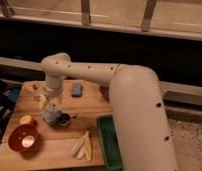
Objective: Place towel in plastic cup
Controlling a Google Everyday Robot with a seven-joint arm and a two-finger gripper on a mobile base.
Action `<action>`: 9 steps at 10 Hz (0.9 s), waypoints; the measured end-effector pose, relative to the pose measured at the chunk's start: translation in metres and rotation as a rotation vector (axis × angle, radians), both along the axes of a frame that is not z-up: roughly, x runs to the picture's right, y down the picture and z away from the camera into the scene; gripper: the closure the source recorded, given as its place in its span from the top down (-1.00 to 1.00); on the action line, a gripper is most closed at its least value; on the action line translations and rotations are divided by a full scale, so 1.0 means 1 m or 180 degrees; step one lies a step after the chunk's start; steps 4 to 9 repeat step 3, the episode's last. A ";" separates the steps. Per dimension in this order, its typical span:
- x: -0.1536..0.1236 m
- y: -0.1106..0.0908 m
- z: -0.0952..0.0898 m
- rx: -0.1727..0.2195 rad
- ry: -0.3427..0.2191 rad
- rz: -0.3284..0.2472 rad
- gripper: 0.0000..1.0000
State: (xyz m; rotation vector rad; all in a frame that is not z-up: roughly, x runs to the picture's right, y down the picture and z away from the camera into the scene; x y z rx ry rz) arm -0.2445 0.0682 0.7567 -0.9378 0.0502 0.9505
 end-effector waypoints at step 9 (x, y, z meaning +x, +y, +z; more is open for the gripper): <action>0.014 -0.030 -0.024 0.0256 -0.0041 0.0168 0.50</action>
